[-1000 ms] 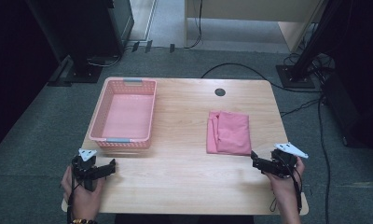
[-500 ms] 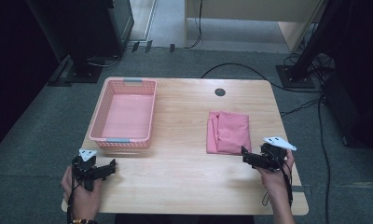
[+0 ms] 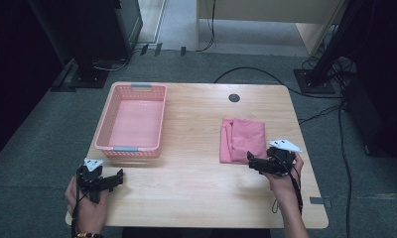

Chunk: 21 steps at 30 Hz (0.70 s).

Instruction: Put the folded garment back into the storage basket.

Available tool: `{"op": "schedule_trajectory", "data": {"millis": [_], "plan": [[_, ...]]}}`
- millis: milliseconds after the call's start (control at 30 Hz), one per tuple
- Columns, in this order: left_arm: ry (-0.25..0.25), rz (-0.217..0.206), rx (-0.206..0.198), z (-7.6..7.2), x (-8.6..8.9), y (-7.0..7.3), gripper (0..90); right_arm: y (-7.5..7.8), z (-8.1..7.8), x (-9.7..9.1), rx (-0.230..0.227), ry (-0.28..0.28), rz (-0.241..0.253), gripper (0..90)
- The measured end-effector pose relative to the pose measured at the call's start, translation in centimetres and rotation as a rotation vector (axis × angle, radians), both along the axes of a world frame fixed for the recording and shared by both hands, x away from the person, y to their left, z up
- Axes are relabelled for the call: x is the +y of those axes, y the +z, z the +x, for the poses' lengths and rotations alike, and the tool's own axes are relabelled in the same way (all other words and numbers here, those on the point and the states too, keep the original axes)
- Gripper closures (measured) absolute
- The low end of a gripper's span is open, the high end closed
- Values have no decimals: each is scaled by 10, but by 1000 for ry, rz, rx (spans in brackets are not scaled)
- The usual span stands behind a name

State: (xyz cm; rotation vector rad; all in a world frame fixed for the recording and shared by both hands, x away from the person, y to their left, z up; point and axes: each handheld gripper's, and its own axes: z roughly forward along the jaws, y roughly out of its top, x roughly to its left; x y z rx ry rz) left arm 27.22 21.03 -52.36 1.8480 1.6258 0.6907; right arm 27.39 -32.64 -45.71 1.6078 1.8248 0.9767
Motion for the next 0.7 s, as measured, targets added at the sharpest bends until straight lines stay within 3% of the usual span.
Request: {"op": "schedule_trajectory", "data": {"millis": [700], "plan": [[-1, 0, -1, 0, 0, 0, 0, -1, 22, 35, 31, 34, -29, 0]]}}
